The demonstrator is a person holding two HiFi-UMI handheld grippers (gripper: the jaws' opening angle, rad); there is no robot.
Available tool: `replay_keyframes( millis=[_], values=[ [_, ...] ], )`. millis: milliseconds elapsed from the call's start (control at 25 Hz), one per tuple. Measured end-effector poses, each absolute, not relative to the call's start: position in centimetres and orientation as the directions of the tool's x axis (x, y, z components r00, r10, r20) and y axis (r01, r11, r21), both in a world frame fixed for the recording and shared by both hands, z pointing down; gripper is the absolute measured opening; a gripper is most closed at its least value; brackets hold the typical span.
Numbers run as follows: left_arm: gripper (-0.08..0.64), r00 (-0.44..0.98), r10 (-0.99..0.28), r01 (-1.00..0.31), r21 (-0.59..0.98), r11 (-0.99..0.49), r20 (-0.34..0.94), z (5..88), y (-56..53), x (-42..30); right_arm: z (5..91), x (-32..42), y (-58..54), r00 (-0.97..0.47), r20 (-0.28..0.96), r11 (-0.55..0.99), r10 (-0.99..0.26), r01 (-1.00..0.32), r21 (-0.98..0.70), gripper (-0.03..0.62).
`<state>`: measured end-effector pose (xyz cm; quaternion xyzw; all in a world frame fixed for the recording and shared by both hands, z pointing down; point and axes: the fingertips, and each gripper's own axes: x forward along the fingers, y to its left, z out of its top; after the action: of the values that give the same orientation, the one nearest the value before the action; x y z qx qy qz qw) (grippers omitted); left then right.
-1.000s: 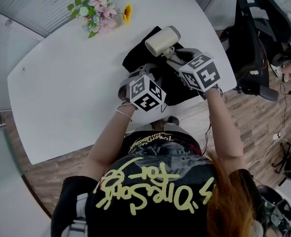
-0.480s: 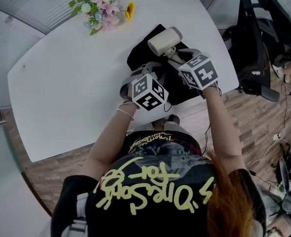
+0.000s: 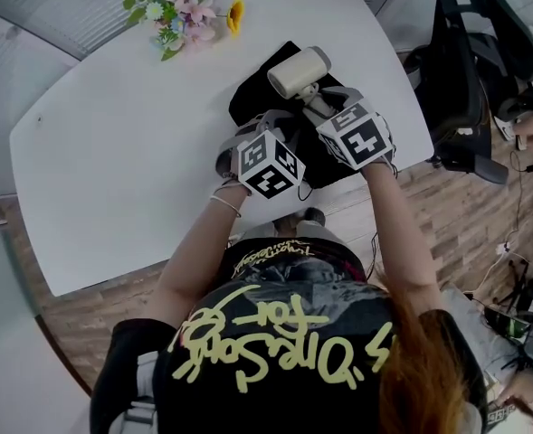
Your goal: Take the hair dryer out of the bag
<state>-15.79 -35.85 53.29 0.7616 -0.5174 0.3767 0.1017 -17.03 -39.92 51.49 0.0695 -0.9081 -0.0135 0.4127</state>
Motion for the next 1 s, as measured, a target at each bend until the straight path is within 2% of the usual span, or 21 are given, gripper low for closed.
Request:
replay_keyframes(
  millis=[480, 720, 1000],
  values=[
    [0.014, 0.199, -0.73, -0.874, -0.218, -0.434, 0.653, 52.7, -35.7, -15.8, 50.7, -16.9, -39.3, -0.642, 0.691, 0.935, -0.331, -0.122, 0.334, 0.184],
    [0.042, 0.154, -0.752, -0.865, -0.28, -0.415, 0.641, 52.4, -35.1, -16.1, 50.3, -16.8, -39.2, -0.657, 0.667, 0.926, -0.35, -0.138, 0.35, 0.184],
    [0.075, 0.161, -0.796, -0.889, -0.264, -0.374, 0.584, 50.0, -34.1, -16.6, 48.5, -15.8, -39.7, -0.709, 0.582, 0.914, -0.399, -0.252, 0.319, 0.184]
  ],
)
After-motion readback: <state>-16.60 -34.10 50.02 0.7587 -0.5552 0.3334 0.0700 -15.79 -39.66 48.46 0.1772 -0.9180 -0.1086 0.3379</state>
